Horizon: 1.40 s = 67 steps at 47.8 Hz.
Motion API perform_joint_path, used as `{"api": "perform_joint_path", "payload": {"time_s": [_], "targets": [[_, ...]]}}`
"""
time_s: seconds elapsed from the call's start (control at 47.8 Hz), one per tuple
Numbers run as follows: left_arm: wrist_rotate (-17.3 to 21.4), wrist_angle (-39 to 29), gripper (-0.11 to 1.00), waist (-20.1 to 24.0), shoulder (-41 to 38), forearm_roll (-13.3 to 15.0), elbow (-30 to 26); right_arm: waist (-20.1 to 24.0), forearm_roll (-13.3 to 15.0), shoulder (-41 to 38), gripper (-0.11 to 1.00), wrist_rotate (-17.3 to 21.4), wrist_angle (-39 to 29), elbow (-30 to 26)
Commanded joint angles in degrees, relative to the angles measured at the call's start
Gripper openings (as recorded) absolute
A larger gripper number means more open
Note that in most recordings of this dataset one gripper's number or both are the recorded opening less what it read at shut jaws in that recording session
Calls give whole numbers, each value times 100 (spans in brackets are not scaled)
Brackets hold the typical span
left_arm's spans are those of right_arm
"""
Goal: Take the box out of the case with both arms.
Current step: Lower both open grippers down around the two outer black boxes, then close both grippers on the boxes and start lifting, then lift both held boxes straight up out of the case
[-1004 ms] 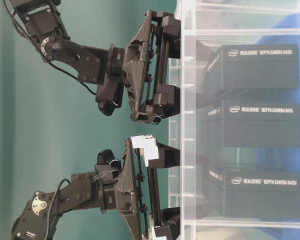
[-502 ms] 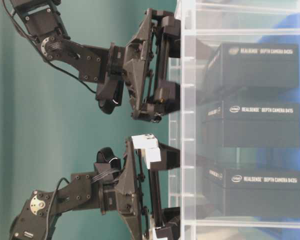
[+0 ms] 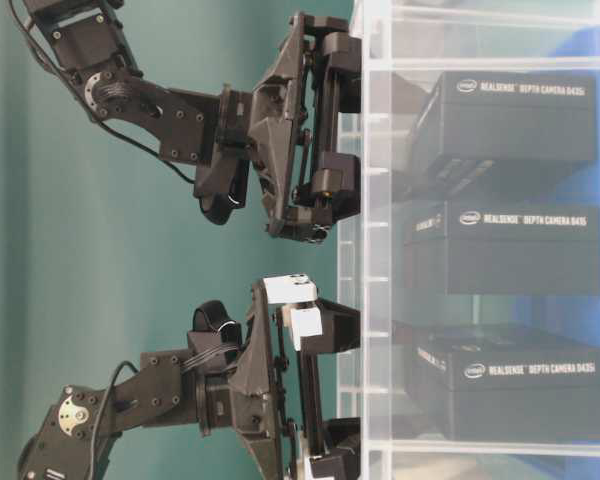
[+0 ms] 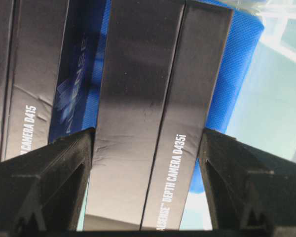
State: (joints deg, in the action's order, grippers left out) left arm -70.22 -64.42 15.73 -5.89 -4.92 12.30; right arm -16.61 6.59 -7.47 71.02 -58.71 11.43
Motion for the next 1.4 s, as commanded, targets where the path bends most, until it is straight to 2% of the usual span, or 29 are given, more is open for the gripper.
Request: {"api": "perform_joint_path", "payload": {"time_s": [0.0,0.46,0.69,0.941,1.38], "targets": [[18,-44,64,-35,132,0,70,9,9,105,67,18,-9,-18],[18,-123,64,-35,290,26,-35,9,9,229,67,53,-53,-176],[53,-255,64,-35,510,26,-325,9,114,475,67,220,-378,-431],[79,-659,64,-35,729,26,-826,9,308,668,67,211,-905,-1011],[220,-1960,64,-35,817,-35,-2294,114,791,844,67,114,-2127,-2355]]}}
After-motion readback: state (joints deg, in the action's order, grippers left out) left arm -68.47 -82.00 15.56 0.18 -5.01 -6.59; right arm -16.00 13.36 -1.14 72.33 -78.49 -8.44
